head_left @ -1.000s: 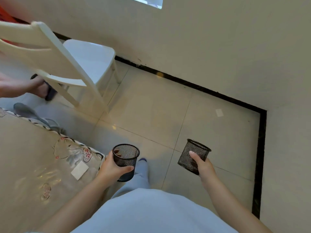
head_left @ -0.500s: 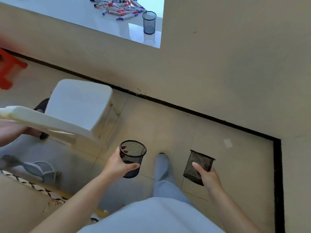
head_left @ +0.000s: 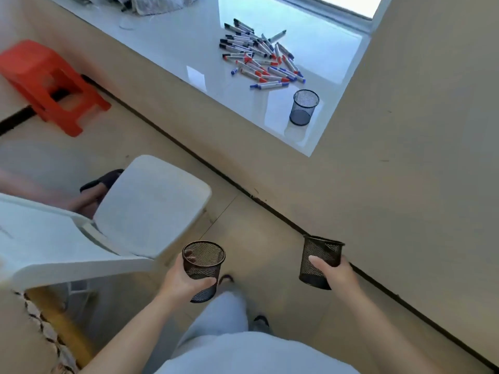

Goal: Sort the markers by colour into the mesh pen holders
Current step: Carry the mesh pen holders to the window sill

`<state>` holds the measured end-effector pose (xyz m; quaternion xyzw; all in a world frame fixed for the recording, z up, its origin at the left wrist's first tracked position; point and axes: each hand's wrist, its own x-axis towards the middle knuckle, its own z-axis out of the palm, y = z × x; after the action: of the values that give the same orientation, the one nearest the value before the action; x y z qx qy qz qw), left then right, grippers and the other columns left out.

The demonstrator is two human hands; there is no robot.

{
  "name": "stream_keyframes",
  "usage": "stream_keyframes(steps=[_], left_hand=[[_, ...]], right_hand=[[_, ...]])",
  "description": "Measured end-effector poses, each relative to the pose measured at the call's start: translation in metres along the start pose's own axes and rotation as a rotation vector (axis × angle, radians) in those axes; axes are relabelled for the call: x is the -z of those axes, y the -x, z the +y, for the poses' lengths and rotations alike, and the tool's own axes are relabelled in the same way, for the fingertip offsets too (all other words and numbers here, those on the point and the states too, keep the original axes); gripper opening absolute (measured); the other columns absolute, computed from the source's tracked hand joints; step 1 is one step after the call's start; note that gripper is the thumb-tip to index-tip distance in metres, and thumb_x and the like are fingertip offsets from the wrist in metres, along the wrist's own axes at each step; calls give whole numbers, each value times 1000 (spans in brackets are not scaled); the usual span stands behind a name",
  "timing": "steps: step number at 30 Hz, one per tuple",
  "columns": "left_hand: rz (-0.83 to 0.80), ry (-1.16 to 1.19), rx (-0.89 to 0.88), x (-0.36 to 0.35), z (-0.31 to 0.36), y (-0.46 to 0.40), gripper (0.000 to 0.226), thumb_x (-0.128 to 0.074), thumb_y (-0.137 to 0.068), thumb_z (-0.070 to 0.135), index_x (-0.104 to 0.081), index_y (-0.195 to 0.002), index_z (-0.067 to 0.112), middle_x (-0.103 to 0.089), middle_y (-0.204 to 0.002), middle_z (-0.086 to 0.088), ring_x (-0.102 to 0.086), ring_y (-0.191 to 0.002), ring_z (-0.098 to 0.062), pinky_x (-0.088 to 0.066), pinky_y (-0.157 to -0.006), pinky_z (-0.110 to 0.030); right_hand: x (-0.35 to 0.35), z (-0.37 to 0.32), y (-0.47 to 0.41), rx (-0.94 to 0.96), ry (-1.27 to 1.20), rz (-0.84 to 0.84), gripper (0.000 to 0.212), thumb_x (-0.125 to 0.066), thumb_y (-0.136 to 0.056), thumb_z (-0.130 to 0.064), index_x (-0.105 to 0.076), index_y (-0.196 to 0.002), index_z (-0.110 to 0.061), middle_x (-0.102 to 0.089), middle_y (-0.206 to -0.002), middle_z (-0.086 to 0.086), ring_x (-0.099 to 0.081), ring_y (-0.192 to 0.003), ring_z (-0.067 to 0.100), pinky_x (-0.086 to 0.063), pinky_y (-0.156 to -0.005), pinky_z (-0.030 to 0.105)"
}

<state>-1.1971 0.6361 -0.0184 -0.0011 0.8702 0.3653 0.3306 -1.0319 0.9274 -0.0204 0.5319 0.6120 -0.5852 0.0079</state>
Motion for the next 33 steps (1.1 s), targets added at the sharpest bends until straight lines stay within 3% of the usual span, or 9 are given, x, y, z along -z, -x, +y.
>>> stream_keyframes(steps=[3,8,15,21,25,29,33], left_hand=[[10,-53,21,11,22,-44,68,-86,-57,27,-46,-112,20,-57,-105,1,-53,-98,-19,-40,-82,-28],[-26,-93,-5,41,70,-121,65,-85,-56,35,-42,-104,27,-55,-101,7,-51,-93,-15,-38,-77,-26],[-126,-160,-83,62,151,-223,67,-85,-52,39,-45,-104,27,-58,-104,7,-53,-98,-16,-39,-81,-27],[-143,-159,-127,46,214,-278,69,-84,-52,39,-43,-107,33,-56,-101,14,-52,-96,-11,-37,-78,-23],[-143,-146,-113,39,245,-304,67,-84,-53,40,-42,-105,34,-55,-100,14,-51,-96,-11,-37,-78,-23],[-133,-148,-139,33,281,-328,67,-84,-51,41,-44,-105,33,-55,-100,14,-51,-96,-11,-37,-79,-24],[-134,-113,-152,28,311,-354,70,-85,-49,40,-45,-106,35,-57,-101,15,-53,-98,-10,-39,-79,-23]], right_hand=[[-23,-35,-36,-1,-31,-16,40,-77,-73,-27,-58,-106,-17,-67,-103,4,-62,-89,17,-45,-72,26],[-59,-90,-85,-49,-78,-23,47,-77,-73,-24,-57,-114,-10,-66,-108,7,-63,-97,22,-47,-82,31],[-88,-165,-142,-4,-36,28,50,-80,-69,-29,-49,-107,-18,-64,-102,0,-61,-91,17,-45,-76,29],[-91,-208,-195,31,-146,66,56,-80,-68,-27,-52,-114,-15,-65,-103,-1,-63,-91,13,-45,-65,22],[-93,-241,-230,64,-121,-6,44,-81,-66,-26,-57,-104,-23,-68,-98,-7,-63,-84,1,-44,-60,13],[-93,-275,-260,101,-118,-49,48,-80,-68,-22,-57,-110,-18,-68,-96,-9,-64,-79,-5,-46,-59,8],[-88,-303,-277,115,-173,-45,50,-80,-68,-23,-55,-111,-19,-68,-101,-5,-65,-89,7,-48,-67,17]])
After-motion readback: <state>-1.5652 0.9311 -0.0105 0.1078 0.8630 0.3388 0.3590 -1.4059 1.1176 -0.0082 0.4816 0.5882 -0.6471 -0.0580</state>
